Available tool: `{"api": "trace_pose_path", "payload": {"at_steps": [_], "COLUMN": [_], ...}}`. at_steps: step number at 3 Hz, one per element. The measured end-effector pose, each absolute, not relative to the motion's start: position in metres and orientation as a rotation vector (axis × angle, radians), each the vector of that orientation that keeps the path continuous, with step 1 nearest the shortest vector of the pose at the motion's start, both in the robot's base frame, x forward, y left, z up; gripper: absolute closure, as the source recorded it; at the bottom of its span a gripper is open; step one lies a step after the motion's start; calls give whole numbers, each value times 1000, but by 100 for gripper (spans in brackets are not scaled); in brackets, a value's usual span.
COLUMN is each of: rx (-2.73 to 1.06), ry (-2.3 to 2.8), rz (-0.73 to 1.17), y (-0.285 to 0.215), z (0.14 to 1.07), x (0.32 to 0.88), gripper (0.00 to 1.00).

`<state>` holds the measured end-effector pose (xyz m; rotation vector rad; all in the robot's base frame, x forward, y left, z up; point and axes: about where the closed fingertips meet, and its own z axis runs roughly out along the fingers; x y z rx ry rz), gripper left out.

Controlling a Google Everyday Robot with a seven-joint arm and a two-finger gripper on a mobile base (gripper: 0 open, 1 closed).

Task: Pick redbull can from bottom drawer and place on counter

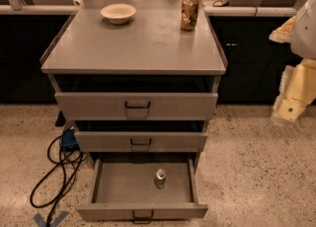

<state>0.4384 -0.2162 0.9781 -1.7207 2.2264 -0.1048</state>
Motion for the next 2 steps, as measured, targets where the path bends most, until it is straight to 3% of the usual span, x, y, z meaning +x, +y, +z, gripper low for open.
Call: {"api": "trace_pose_path", "payload": {"at_steps": [1, 2], "rx": [-1719, -1688], "ry": [2224, 2211], "rz": [-105, 39], "y": [-216, -219], "z": [979, 961], "x": [438, 437], "gripper": [0, 0]}}
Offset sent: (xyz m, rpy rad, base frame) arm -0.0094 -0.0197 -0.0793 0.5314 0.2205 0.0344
